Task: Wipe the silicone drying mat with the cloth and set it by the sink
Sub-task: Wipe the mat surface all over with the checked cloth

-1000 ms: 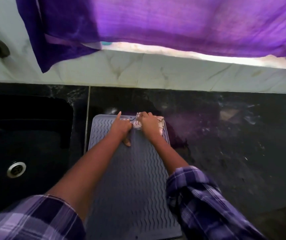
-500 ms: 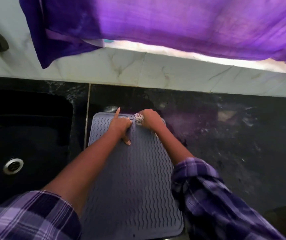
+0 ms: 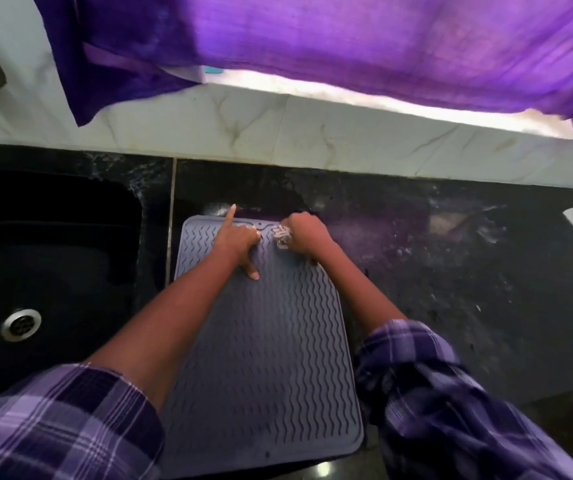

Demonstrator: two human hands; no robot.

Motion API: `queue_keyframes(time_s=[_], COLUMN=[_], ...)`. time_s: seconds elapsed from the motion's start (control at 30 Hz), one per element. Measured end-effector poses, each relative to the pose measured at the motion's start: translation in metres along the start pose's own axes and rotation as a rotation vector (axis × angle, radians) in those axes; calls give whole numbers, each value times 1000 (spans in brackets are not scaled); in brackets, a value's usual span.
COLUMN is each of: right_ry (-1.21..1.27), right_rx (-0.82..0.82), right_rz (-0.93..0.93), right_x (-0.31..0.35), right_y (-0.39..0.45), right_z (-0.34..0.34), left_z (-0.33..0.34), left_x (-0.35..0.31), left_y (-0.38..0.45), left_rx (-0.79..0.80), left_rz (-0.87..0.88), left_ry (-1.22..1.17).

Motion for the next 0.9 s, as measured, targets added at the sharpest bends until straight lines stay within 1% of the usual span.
queue_keyframes(time_s=[0.1, 0.17, 0.23, 0.33, 0.37, 0.4, 0.43, 0.53, 0.57, 0.6, 0.67, 0.7, 0.77, 0.87, 0.9], right_ry=[5, 21, 29, -52, -68, -78, -73, -50, -100, -173, -313, -346, -333, -255, -228], right_rx=[-24, 16, 138, 358, 378, 347, 275, -103, -177, -192, -132, -127, -155, -128, -123], right_rz=[-7, -12, -25, -55, -58, -59, -45, -7, -29, -81, -188, -202, -135, 93, 143], right_x=[10, 10, 7, 7, 8, 8, 7, 8, 13, 20, 26, 21, 5, -6, -3], right_y=[-7, -21, -44, -65, -65, -60, -50, -11, -2, 5, 10, 9, 8, 16, 21], right_z=[17, 29, 40, 47, 42, 33, 22, -2, 0, 8, 31, 40, 43, 27, 18], left_z=[2, 1, 0, 0, 1, 1, 1, 3, 4, 4, 5, 5, 4, 1, -1], left_x=[-2, -2, -3, -4, -5, -5, -5, 1, 2, 1, 1, 1, 1, -2, -3], left_y=[0, 0, -1, -5, -6, -7, -7, -6, -6, -6, -5, -4, -3, -6, -6], left_rx=[7, 21, 36, 32, 26, 9, -13, -49, -50, -51, -45, -36, -21, -4, -5], left_rz=[-1, -3, 5, 3, 4, 7, 6, -19, -24, -27, -34, -40, -45, -44, -44], left_ry=[-1, 11, 27, 26, 24, 16, -7, -111, -120, -120, -114, -106, -88, -87, -91])
Point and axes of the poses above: each hand's wrist, its own y-axis towards the middle knuckle, its own z-axis out of the palm, x = y × z, the point moved 3 cm from there along y, towards the middle knuckle, and after that the axes turned 1 degree about x, right-handed, at the moved point
